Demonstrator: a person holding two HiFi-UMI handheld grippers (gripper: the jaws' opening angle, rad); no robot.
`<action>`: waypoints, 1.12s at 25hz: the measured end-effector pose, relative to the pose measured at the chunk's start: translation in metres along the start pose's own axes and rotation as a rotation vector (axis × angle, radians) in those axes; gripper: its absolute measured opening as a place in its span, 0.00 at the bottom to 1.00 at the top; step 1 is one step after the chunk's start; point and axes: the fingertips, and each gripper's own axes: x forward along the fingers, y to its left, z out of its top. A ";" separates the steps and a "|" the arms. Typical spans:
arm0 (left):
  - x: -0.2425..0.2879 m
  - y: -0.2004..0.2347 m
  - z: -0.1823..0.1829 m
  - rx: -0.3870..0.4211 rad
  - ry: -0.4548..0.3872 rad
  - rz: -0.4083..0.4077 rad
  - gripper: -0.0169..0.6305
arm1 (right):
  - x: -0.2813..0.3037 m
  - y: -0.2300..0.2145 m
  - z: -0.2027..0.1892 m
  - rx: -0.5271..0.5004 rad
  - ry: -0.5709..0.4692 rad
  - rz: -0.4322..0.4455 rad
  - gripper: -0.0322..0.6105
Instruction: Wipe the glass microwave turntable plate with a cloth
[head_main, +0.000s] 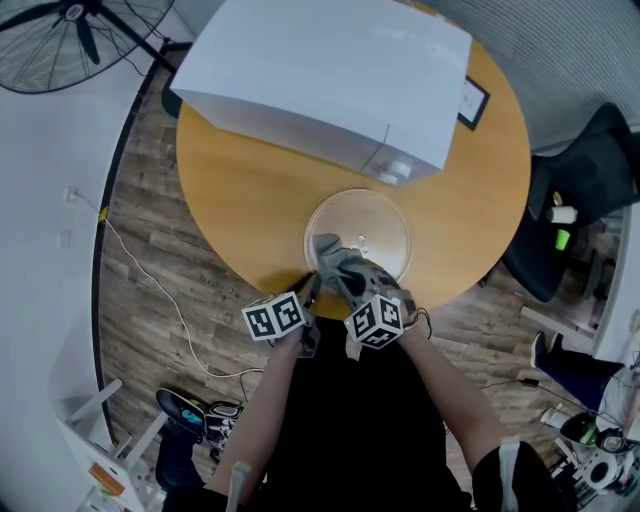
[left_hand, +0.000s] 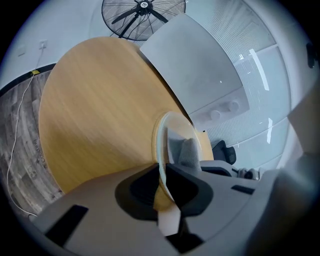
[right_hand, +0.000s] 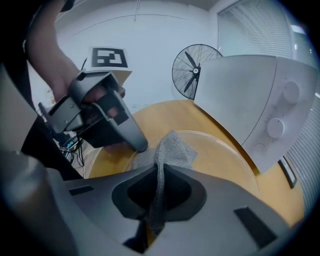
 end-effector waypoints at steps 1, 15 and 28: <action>0.000 0.001 0.000 0.003 0.001 0.004 0.09 | -0.005 0.001 -0.006 -0.025 0.002 0.005 0.08; 0.000 -0.004 0.001 0.021 0.011 -0.003 0.09 | -0.024 -0.119 -0.049 0.113 0.021 -0.238 0.09; 0.000 -0.002 0.001 0.004 -0.016 0.019 0.09 | 0.005 -0.102 -0.006 0.130 -0.019 -0.310 0.06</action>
